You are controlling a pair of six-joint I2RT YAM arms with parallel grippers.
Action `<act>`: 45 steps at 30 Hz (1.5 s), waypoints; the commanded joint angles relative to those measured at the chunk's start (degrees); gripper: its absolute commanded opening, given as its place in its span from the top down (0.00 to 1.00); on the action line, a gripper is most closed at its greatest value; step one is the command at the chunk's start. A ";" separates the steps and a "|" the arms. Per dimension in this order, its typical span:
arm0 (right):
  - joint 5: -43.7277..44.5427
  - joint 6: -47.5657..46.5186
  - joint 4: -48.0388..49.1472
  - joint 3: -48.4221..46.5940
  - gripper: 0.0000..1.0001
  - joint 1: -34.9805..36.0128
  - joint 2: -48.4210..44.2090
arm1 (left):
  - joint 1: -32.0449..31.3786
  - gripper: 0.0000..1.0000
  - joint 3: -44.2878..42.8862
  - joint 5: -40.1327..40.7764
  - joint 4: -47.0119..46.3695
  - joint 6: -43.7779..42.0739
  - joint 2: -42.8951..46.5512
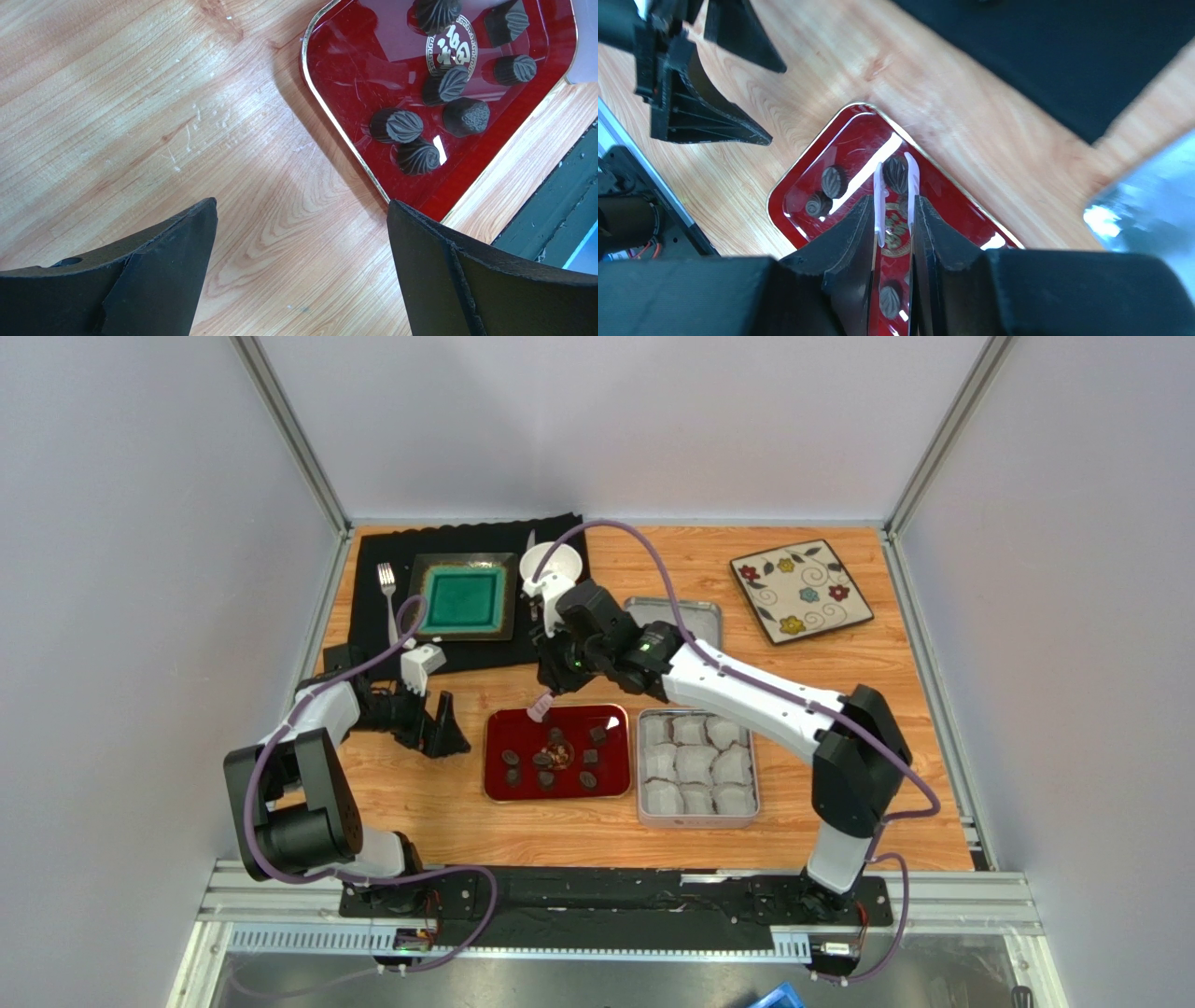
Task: Pack the chocolate
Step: Pick up the fake chocolate from the plate, then place the fake chocolate in the packing box.
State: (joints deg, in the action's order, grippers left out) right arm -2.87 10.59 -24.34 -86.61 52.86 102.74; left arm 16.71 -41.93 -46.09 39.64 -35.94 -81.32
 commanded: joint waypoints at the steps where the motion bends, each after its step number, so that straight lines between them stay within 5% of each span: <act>1: 2.87 -0.83 -2.29 -0.67 1.00 -2.14 -9.04 | 0.69 0.01 -1.31 -2.08 0.44 -1.32 1.87; 16: 11.40 3.03 -10.37 18.83 1.00 -7.24 -33.74 | 0.78 0.01 -2.54 -2.17 1.67 -1.15 0.99; 37: 10.00 3.91 -8.89 25.52 1.00 -10.67 -34.80 | 0.78 0.01 -3.15 -2.69 2.20 -1.06 0.81; 45: 9.29 3.91 -7.30 25.52 0.92 -11.20 -32.78 | 0.78 0.01 -3.33 -2.43 2.29 -1.23 1.16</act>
State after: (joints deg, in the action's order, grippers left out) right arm 6.98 13.72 -35.77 -60.77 42.02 69.80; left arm 16.97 -43.55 -46.48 41.50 -36.12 -81.30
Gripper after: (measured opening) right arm 0.269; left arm 0.992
